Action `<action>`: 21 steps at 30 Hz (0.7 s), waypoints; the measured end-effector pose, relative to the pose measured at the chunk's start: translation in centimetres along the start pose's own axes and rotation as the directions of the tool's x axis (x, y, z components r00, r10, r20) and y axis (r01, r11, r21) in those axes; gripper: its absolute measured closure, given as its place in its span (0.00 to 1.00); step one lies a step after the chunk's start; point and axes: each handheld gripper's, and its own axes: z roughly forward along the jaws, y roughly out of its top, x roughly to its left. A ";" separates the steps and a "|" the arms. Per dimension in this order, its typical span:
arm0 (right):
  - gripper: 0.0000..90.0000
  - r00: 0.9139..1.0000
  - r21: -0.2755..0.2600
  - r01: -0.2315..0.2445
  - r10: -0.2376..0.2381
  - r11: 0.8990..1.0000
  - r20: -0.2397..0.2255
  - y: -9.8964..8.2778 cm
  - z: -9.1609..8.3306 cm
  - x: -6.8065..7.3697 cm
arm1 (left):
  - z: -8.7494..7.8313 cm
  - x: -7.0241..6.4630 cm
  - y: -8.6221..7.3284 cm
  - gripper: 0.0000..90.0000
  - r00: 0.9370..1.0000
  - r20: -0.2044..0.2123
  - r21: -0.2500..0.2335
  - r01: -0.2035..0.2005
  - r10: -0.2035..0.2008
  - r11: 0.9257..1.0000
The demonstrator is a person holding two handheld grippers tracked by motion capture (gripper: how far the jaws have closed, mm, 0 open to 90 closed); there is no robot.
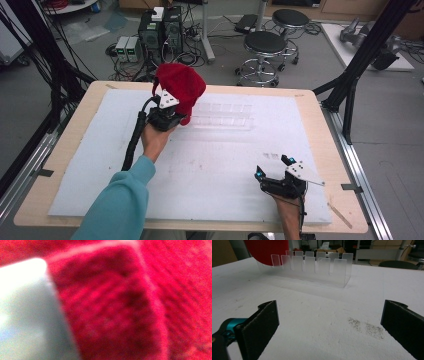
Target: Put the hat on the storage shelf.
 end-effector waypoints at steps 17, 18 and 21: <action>0.01 1.000 0.001 0.020 -0.020 1.000 0.014 -0.1 0.0 0.2 | -0.2 -0.1 -0.6 0.78 1.000 0.006 -0.024 0.004 -0.004 1.000; 0.01 1.000 -0.001 0.021 -0.021 1.000 0.013 -0.1 0.0 0.2 | -0.2 -0.1 -0.6 0.70 1.000 0.005 -0.023 0.004 -0.004 1.000; 0.01 1.000 -0.002 0.014 -0.014 1.000 0.013 -0.1 0.0 0.2 | -0.4 -0.1 -0.6 0.66 1.000 0.012 -0.024 -0.007 0.008 1.000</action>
